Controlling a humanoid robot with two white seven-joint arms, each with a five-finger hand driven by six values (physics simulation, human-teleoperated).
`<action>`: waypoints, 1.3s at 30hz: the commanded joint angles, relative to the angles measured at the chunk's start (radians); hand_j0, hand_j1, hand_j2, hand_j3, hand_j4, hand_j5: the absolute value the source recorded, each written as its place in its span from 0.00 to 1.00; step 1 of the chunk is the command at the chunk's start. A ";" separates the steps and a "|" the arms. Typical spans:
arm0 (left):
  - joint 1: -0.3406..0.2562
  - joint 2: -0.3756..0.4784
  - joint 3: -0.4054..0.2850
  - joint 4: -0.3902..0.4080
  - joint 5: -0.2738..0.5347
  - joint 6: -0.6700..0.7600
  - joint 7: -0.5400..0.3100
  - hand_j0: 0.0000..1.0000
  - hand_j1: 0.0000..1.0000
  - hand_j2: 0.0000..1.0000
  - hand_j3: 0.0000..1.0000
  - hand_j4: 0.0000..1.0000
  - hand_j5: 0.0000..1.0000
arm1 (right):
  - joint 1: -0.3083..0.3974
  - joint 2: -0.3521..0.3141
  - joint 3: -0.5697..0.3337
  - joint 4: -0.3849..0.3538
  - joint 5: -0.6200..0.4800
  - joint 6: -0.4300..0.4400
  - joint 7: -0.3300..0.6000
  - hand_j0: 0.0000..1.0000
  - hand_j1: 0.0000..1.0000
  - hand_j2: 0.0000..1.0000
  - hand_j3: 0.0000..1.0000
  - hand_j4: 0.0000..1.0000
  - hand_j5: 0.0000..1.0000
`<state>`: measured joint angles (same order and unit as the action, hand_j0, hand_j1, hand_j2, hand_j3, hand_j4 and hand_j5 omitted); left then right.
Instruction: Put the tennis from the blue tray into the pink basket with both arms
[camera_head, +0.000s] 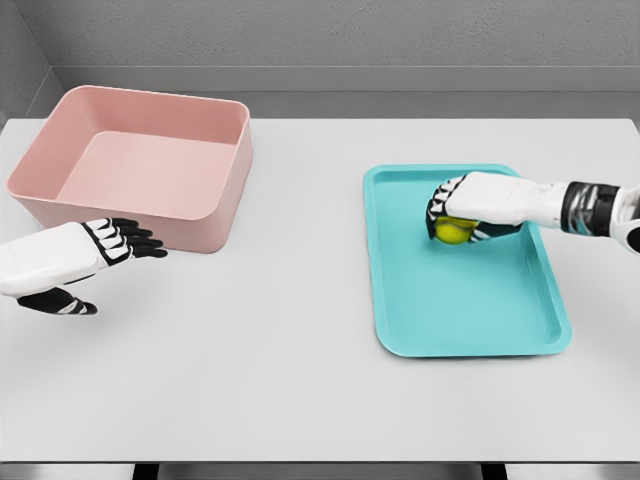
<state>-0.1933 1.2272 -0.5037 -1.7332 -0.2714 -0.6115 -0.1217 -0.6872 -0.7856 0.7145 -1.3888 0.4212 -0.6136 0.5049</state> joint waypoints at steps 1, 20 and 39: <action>-0.002 0.003 0.002 0.000 0.008 0.001 0.000 1.00 1.00 1.00 1.00 1.00 1.00 | 0.000 -0.020 -0.009 -0.048 -0.007 0.003 0.000 0.48 0.48 0.48 0.48 0.48 0.48; -0.002 0.011 0.007 -0.011 0.012 0.001 0.000 1.00 1.00 1.00 1.00 1.00 1.00 | 0.005 -0.017 0.013 -0.358 0.062 0.003 0.000 0.47 0.47 0.47 0.47 0.47 0.47; -0.002 0.011 0.008 -0.014 0.014 0.001 0.000 1.00 1.00 1.00 1.00 1.00 1.00 | -0.054 0.217 0.149 -0.372 0.162 0.003 0.037 0.46 0.46 0.46 0.46 0.46 0.46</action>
<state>-0.1948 1.2363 -0.4963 -1.7471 -0.2643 -0.6115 -0.1215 -0.7440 -0.5938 0.8421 -1.7627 0.5793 -0.6143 0.5413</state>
